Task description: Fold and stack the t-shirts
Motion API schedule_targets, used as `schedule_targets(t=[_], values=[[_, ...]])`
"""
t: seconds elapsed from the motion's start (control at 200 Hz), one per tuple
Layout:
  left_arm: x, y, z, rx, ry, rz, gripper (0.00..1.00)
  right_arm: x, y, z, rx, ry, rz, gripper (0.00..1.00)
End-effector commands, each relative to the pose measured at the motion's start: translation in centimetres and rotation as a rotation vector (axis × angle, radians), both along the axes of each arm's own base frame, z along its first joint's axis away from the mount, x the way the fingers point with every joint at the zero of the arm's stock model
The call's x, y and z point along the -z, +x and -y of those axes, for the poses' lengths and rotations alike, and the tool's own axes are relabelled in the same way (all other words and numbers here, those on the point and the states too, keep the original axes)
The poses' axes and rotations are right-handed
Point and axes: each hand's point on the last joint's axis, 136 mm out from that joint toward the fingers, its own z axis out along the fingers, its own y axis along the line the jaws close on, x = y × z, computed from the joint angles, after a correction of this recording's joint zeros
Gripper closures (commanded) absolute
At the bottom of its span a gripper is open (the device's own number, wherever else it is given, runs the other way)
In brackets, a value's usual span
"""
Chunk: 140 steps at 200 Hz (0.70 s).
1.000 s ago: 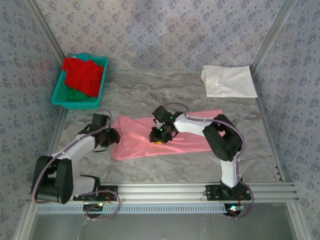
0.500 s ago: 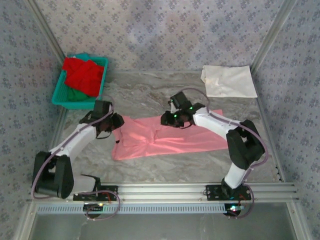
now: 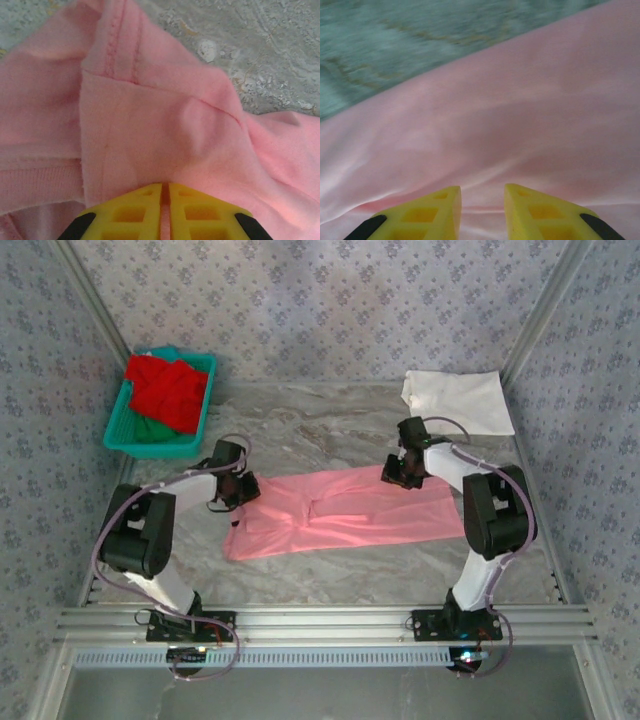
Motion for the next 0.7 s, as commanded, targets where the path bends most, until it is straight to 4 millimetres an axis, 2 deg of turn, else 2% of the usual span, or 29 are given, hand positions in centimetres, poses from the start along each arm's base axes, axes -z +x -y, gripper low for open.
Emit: schedule_targets(t=[0.0,0.205,0.32,0.455,0.695], values=[[0.7,-0.9,-1.1,-0.037,0.018,-0.022,0.89,2.3,-1.6,2.7,0.017,-0.060,-0.077,0.70],[0.7,-3.3,-4.0,-0.074,0.085,-0.061,0.88,3.6,-3.1,6.2,0.123,-0.078,-0.115,0.70],[0.3,-3.4,-5.2,-0.088,0.110,-0.053,0.87,4.0,-3.6,7.7,0.163,-0.083,-0.130,0.70],[0.0,-2.5,-4.6,-0.057,0.090,-0.049,0.87,3.7,-3.4,8.2,0.177,-0.087,-0.109,0.71],[-0.5,0.6,-2.8,-0.017,0.066,0.001,0.87,2.1,-3.2,7.2,0.181,-0.034,-0.064,0.68]])
